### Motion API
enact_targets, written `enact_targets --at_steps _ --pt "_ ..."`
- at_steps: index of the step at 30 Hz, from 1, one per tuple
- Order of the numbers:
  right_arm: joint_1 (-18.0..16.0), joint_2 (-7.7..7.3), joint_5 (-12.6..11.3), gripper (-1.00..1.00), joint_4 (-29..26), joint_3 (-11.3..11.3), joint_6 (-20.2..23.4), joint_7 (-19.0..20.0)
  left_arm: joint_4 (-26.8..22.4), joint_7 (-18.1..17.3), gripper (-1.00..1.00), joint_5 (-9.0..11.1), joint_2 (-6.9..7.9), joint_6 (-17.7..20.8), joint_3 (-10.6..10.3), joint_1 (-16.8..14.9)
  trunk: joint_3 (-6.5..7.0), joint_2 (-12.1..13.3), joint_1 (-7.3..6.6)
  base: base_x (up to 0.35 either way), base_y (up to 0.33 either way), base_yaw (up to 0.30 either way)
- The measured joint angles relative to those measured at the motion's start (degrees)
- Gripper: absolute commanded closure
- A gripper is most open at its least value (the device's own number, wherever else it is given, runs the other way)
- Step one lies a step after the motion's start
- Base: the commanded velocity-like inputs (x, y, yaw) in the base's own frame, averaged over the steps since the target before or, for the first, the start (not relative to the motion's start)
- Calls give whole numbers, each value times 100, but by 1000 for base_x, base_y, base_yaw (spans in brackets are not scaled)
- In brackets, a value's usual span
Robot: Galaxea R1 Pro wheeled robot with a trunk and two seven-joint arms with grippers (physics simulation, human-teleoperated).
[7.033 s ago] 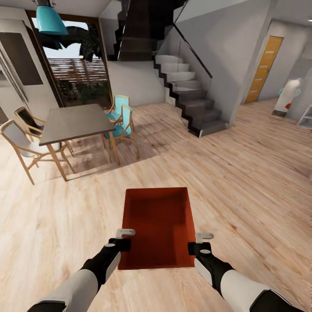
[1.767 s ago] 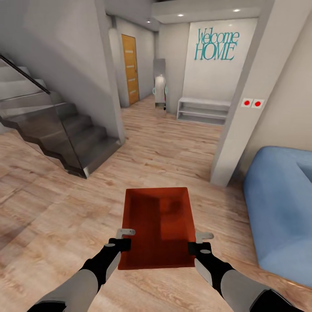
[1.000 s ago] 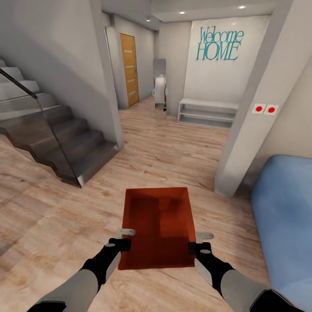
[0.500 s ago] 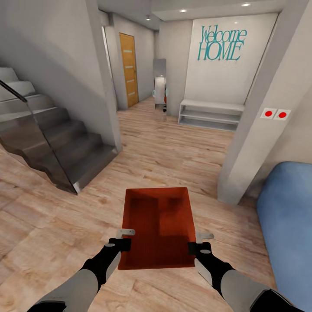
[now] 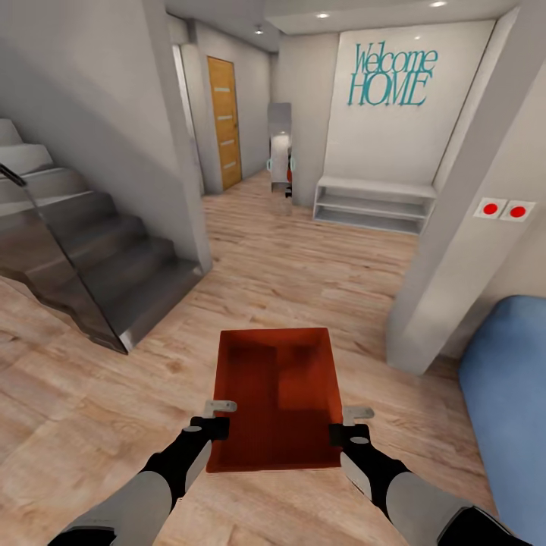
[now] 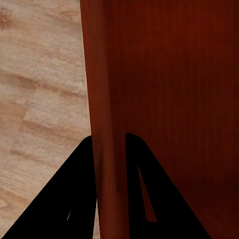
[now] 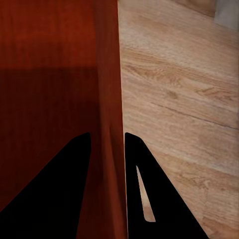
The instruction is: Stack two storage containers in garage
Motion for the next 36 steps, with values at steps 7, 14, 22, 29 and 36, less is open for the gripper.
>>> enact_targets --at_steps 7,14,22,29,36 --pt "0 0 1 100 0 0 1 0 0 0 100 0 0 0 0 0 0 0 0 323 0 0" --pt "0 0 -3 100 0 2 1 -1 1 0 100 0 0 1 0 0 0 0 0 323 0 0" --pt "1 0 -26 100 4 17 1 -2 3 -1 100 -3 0 8 0 -1 0 0 0 323 0 0" --pt "1 0 -35 100 6 24 1 -4 6 -1 100 -4 0 8 0 -1 0 0 0 323 0 0" --pt "1 0 -51 100 8 37 1 -5 13 -1 100 -5 0 7 1 -1 0 0 0 323 0 0"
